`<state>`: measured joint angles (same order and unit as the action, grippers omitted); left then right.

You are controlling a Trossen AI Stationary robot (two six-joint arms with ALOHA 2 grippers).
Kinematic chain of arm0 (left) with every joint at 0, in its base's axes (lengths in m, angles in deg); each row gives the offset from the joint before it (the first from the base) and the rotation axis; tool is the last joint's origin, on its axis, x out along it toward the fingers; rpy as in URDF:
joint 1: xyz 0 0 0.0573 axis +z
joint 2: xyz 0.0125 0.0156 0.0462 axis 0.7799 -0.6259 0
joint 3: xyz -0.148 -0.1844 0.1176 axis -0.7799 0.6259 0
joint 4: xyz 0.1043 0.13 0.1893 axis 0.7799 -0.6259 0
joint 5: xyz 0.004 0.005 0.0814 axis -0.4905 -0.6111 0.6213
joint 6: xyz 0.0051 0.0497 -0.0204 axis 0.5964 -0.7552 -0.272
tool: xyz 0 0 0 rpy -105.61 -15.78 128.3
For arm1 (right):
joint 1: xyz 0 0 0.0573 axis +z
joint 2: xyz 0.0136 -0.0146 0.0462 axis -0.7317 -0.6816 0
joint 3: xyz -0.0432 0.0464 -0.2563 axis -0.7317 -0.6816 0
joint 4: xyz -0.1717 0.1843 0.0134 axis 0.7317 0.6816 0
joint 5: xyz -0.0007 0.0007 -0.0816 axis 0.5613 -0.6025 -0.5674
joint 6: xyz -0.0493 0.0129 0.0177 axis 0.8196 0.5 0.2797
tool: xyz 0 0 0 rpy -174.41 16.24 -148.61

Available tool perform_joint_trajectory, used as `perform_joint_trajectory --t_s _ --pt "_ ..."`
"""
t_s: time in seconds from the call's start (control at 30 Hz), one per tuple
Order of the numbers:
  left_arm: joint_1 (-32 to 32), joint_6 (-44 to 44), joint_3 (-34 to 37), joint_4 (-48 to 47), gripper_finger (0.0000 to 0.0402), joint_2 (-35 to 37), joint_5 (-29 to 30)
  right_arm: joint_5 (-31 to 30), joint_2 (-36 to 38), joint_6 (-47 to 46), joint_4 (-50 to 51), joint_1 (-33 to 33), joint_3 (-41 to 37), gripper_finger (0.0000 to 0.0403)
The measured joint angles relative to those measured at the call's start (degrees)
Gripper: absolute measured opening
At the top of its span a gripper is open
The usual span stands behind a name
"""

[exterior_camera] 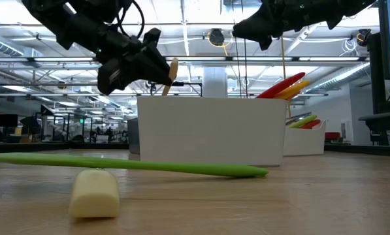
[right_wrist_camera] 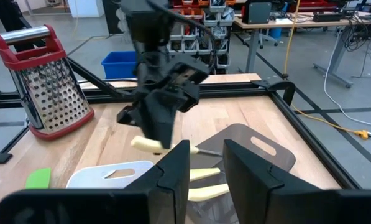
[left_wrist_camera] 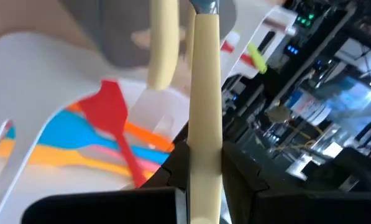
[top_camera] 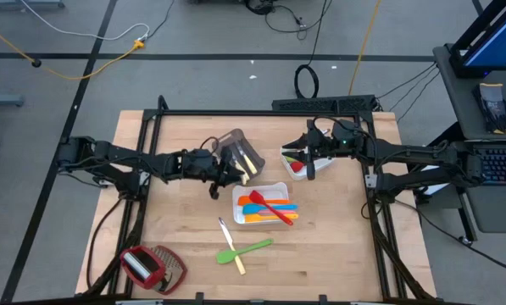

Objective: Pick & Place Kitchen Items
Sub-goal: Put the yellow knife into the black bin

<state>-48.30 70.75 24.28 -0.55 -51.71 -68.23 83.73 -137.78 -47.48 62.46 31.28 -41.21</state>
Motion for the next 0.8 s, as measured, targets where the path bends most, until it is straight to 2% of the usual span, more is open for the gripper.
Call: perform_joint_trajectory --t_s 0.2,0.6,0.7,0.8 --pt "4.25 0.84 0.0 -1.69 0.0046 0.0 -4.39 0.01 -0.01 0.07 0.94 0.01 0.0 0.0089" --pt "8.79 -0.67 0.0 -3.08 0.0049 -0.61 -4.4 0.0 0.0 0.17 1.53 -0.01 -0.02 0.0089" --pt "9.02 -3.13 0.0 -4.68 0.0071 -0.61 -4.45 0.02 0.0 0.17 1.51 -0.01 -0.01 0.0089" --pt "9.04 -3.83 0.0 -4.22 0.0113 -0.59 -4.43 0.0 0.0 0.17 1.5 0.01 -0.01 0.0089"
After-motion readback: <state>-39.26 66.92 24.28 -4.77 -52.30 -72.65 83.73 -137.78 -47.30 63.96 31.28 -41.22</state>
